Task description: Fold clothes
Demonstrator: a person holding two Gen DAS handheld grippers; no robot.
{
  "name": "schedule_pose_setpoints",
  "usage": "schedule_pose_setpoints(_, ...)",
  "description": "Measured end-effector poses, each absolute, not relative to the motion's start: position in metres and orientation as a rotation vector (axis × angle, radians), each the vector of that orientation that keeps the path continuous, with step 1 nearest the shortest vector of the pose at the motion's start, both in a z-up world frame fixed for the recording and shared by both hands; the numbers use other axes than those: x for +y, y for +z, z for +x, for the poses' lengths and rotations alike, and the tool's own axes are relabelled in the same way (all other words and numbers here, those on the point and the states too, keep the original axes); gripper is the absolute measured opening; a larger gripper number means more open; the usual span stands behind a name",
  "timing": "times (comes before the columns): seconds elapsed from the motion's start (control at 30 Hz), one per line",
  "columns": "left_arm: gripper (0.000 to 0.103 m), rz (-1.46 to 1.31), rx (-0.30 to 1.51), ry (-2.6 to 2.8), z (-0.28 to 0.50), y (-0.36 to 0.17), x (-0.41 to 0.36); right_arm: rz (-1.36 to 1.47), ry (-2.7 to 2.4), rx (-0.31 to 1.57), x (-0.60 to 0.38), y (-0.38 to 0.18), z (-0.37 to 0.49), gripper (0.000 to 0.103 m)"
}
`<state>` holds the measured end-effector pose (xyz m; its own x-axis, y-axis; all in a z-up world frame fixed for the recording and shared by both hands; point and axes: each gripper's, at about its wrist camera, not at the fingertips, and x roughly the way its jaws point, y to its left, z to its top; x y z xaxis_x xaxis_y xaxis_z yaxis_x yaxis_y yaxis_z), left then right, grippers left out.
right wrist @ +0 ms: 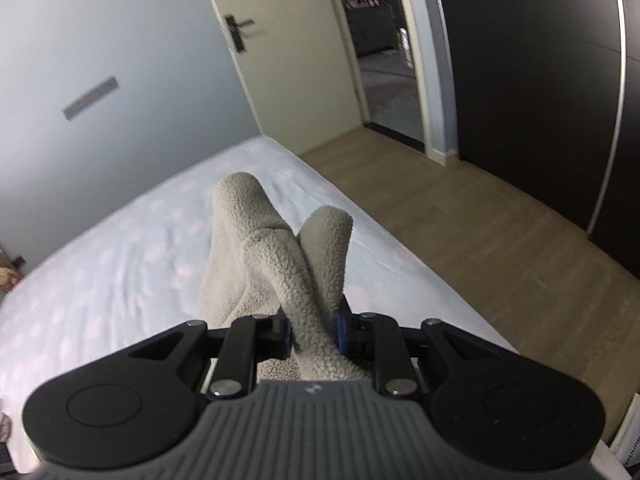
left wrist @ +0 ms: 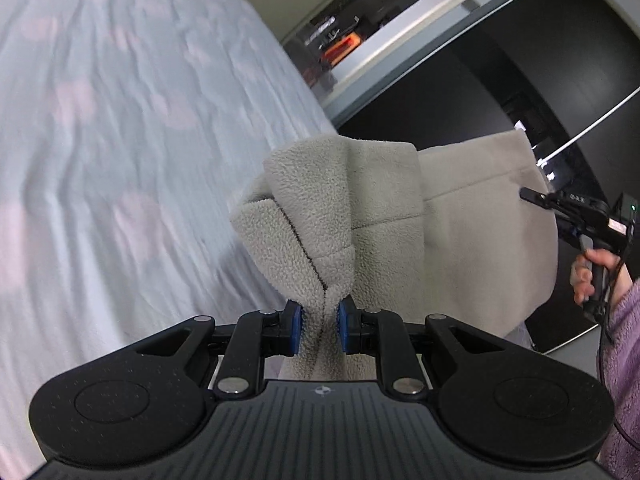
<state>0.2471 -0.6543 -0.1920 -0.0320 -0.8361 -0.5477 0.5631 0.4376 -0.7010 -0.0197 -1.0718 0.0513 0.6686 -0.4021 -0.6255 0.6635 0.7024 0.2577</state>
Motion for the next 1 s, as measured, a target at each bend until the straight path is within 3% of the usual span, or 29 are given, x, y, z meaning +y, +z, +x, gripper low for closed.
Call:
schedule_pose_setpoints(0.57,0.015,-0.166,1.168,-1.107,0.250,-0.224,-0.698,0.587,-0.789,0.699,-1.149,-0.064,-0.018,0.022)
schedule_pose_setpoints(1.0,0.015,-0.198,1.078,-1.223,0.217,-0.173,-0.687,0.577,-0.761,0.615,-1.123,-0.023,-0.052,0.022)
